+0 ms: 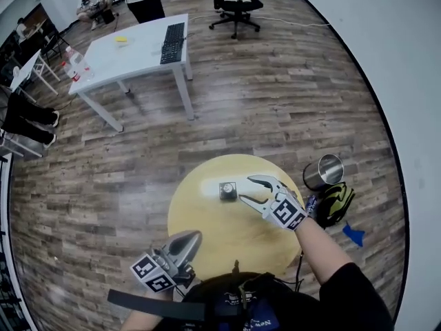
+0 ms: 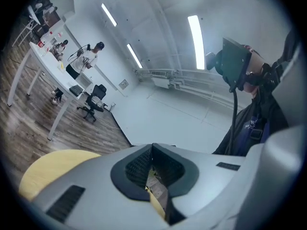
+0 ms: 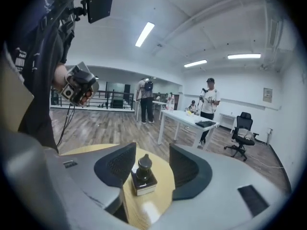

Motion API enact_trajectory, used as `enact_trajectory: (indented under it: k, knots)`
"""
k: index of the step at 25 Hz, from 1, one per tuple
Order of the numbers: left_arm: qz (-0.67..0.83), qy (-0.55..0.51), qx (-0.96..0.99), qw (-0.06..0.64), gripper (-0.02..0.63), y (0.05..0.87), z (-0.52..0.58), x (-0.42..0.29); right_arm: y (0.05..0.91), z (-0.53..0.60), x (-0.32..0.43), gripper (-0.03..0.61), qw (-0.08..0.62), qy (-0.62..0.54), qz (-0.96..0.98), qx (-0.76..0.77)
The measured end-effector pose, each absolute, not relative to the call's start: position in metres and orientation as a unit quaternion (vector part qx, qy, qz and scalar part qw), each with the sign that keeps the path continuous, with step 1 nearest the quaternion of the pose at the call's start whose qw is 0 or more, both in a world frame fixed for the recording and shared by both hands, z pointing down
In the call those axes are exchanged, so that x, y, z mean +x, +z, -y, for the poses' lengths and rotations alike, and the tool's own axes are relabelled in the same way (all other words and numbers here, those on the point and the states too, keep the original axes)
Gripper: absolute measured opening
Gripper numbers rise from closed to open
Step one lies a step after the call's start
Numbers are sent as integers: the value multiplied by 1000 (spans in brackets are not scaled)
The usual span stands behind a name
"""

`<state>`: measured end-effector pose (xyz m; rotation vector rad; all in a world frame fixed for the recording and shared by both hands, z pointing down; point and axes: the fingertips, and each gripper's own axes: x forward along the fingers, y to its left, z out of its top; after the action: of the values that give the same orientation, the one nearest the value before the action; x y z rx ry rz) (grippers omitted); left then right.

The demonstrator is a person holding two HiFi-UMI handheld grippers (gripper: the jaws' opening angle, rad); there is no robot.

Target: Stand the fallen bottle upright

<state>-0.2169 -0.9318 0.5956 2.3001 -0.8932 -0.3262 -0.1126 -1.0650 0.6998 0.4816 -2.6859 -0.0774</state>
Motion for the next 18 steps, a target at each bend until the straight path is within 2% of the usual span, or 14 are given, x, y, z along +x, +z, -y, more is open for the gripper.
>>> enact_trajectory:
  k: [5,8,12,18]
  knots:
    - [352,-142,883,276,3,537,917,-218,578,1028,-93,106,118,-26,972,200]
    - [364,-148,888,238,3,495,907,-219,507,996,-84,62,66,-15,976,205]
    - [373,-144,896,194,3,447,883,-208,441,951,-66,20,8,23,976,215]
    - [373,-132,907,141,3,394,849,-186,404,898,-39,15,-26,70,967,242]
